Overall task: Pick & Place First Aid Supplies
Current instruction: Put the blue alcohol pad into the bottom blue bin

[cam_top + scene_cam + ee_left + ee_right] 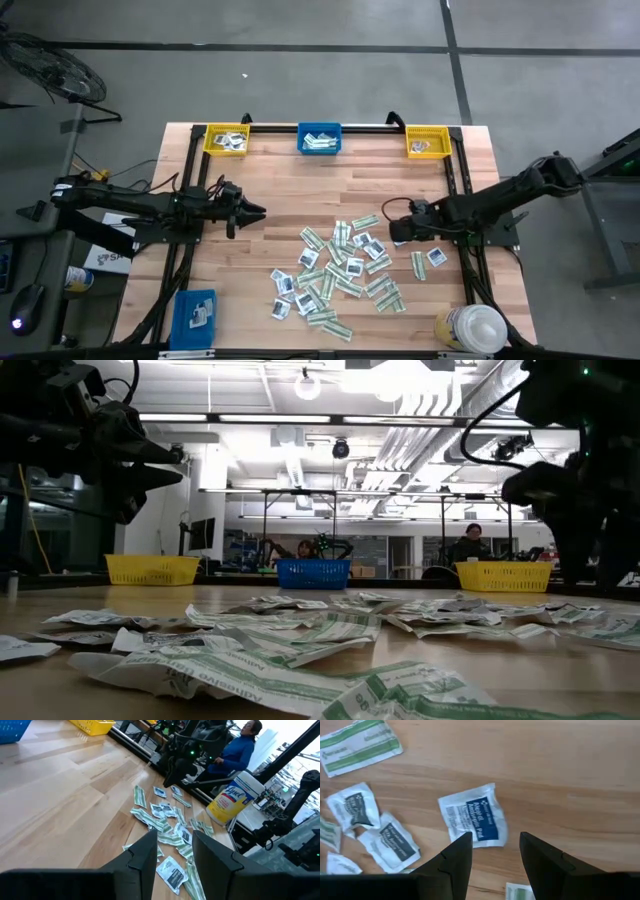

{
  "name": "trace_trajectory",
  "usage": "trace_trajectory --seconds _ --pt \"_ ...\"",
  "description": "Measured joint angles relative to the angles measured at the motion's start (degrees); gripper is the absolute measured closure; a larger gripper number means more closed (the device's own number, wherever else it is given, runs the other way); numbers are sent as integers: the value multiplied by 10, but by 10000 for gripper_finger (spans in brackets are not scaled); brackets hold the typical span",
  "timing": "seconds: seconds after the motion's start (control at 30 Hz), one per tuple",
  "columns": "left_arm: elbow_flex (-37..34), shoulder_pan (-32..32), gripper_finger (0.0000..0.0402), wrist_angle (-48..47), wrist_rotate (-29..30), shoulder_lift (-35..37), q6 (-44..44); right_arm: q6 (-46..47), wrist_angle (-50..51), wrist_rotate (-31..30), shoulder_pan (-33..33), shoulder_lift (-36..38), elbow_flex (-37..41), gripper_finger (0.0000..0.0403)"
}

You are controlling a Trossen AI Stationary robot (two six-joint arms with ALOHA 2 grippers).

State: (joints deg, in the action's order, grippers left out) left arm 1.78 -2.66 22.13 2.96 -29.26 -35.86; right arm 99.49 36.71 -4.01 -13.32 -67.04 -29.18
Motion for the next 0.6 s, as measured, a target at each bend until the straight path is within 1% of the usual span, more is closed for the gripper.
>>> trace_trajectory --seconds 0.27,0.6 --pt "0 0 278 0 0 0 0 41 -55 0 -20 1 46 245" --pt "0 0 278 -1 0 0 -1 45 -78 -5 -26 1 56 245"
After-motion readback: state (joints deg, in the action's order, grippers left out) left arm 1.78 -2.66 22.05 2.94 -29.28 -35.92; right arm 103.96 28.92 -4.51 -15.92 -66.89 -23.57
